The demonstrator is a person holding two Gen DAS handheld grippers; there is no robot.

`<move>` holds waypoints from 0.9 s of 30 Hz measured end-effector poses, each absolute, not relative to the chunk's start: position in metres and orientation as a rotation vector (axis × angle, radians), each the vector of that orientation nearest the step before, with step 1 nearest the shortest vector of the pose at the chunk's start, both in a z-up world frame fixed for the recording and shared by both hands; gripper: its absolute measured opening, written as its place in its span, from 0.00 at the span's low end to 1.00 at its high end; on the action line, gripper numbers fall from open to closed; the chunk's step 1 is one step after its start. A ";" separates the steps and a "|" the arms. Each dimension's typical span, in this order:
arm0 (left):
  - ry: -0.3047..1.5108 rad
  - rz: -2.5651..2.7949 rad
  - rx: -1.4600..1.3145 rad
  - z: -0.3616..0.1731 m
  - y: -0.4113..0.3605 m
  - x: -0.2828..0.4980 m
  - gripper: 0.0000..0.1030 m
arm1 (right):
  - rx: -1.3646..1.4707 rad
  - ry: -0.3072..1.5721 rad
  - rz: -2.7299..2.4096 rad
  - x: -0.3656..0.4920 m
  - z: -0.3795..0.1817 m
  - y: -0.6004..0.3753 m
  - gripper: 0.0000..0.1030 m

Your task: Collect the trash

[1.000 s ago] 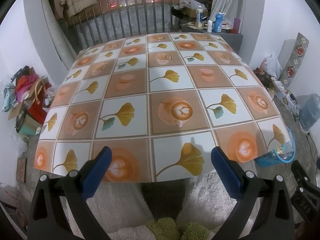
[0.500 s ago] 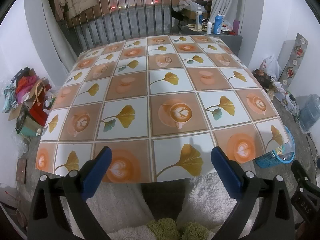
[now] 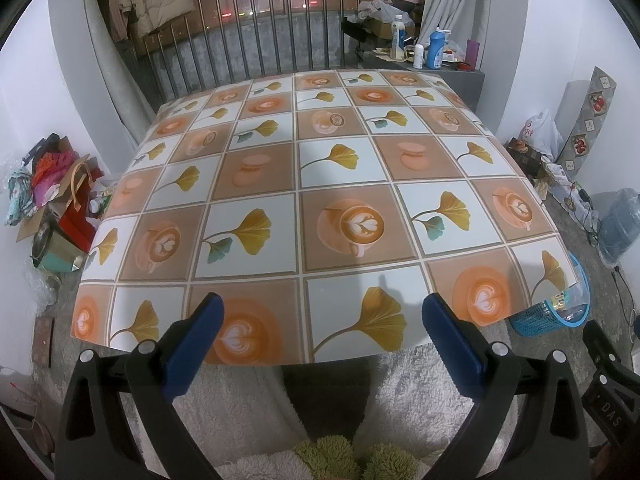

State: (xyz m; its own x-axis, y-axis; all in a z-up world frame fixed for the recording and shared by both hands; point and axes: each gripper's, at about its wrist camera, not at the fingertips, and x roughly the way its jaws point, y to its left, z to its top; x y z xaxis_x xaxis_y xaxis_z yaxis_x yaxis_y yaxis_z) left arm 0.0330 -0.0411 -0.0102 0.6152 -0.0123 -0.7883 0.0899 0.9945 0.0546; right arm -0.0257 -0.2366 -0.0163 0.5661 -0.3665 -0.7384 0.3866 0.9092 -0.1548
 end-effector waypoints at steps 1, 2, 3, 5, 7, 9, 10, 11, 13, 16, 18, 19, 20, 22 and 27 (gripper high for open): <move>0.907 -0.059 0.092 -0.010 -0.041 0.033 0.95 | 0.026 0.861 -0.442 -0.025 -0.017 -0.240 0.92; 0.908 -0.059 0.092 -0.010 -0.041 0.033 0.95 | 0.025 0.862 -0.442 -0.025 -0.017 -0.238 0.92; 0.909 -0.059 0.090 -0.010 -0.041 0.033 0.95 | 0.024 0.861 -0.442 -0.025 -0.017 -0.239 0.92; 0.906 -0.058 0.091 -0.010 -0.041 0.033 0.95 | 0.025 0.860 -0.442 -0.026 -0.016 -0.234 0.92; 0.905 -0.055 0.084 -0.009 -0.040 0.033 0.95 | 0.026 0.861 -0.442 -0.025 -0.017 -0.239 0.92; 0.907 -0.055 0.084 -0.009 -0.040 0.032 0.95 | 0.026 0.862 -0.442 -0.026 -0.016 -0.235 0.92; 0.908 -0.055 0.084 -0.009 -0.040 0.031 0.95 | 0.026 0.861 -0.442 -0.025 -0.017 -0.238 0.92; 0.906 -0.055 0.083 -0.009 -0.040 0.031 0.95 | 0.026 0.861 -0.441 -0.026 -0.017 -0.237 0.92; 0.905 -0.056 0.083 -0.009 -0.040 0.032 0.95 | 0.027 0.861 -0.442 -0.025 -0.017 -0.238 0.92; 0.901 -0.058 0.083 -0.008 -0.040 0.030 0.95 | 0.028 0.861 -0.441 -0.025 -0.016 -0.243 0.92; 0.904 -0.058 0.081 -0.009 -0.040 0.029 0.95 | 0.028 0.860 -0.441 -0.026 -0.016 -0.243 0.92; 0.906 -0.060 0.081 -0.009 -0.040 0.029 0.95 | 0.027 0.860 -0.440 -0.026 -0.017 -0.244 0.92; 0.909 -0.061 0.080 -0.009 -0.040 0.029 0.95 | 0.027 0.860 -0.439 -0.026 -0.016 -0.243 0.92; 0.910 -0.061 0.080 -0.009 -0.040 0.029 0.95 | 0.028 0.862 -0.439 -0.026 -0.016 -0.241 0.92; 0.912 -0.061 0.080 -0.010 -0.041 0.029 0.95 | 0.027 0.860 -0.439 -0.026 -0.017 -0.244 0.92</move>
